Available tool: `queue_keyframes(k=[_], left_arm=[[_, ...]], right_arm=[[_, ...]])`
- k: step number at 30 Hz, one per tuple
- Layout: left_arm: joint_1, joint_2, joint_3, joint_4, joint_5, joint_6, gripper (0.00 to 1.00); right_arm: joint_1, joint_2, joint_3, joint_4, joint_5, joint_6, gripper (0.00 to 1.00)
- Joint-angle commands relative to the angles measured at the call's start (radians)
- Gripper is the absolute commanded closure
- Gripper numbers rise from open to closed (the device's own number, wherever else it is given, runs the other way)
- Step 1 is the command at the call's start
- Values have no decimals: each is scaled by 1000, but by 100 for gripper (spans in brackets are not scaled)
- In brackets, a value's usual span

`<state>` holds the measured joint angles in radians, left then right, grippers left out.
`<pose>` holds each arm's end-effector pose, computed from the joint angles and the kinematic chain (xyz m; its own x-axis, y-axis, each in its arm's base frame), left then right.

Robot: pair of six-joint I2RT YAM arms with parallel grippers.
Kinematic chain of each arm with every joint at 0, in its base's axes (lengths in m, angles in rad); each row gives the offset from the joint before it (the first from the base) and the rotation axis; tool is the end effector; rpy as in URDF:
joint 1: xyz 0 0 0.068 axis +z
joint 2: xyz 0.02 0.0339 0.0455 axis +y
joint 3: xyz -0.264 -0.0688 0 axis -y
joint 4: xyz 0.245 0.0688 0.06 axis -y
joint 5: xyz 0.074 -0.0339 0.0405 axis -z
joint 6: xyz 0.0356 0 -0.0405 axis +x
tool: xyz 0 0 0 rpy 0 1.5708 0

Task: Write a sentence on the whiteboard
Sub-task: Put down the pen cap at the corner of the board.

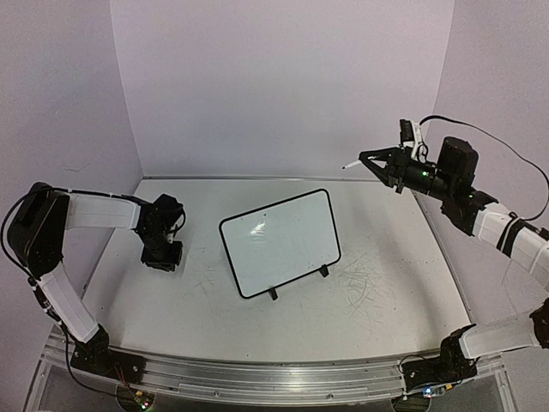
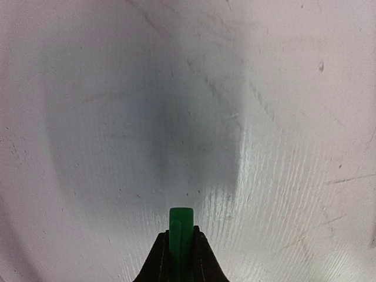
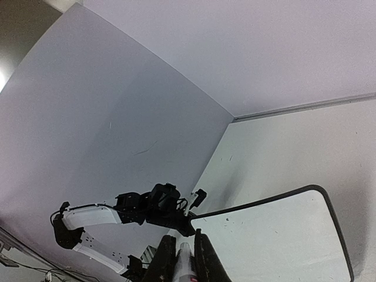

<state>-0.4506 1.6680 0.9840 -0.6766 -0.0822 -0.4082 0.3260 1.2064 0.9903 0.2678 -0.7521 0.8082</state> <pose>0.2680 -0.1264 0.1609 -0.9742 0.0318 -0.2234 0.0347 0.9994 -0.0091 0.2555 0.1121 0.3714 -0.6026 0.3536 -0.7154 -0.6434 0.3150 0.6977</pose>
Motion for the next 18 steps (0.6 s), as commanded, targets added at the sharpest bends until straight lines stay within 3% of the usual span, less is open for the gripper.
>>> queue_keyframes(k=[1, 6, 18], left_arm=[[2, 64, 67, -175, 59, 99, 90], [3, 80, 79, -178, -31, 97, 89], [3, 121, 47, -88, -45, 63, 71]], right_arm=[[3, -10, -3, 28, -1, -23, 100], [3, -3, -8, 28, -1, -29, 100], [3, -17, -23, 28, -4, -31, 100]])
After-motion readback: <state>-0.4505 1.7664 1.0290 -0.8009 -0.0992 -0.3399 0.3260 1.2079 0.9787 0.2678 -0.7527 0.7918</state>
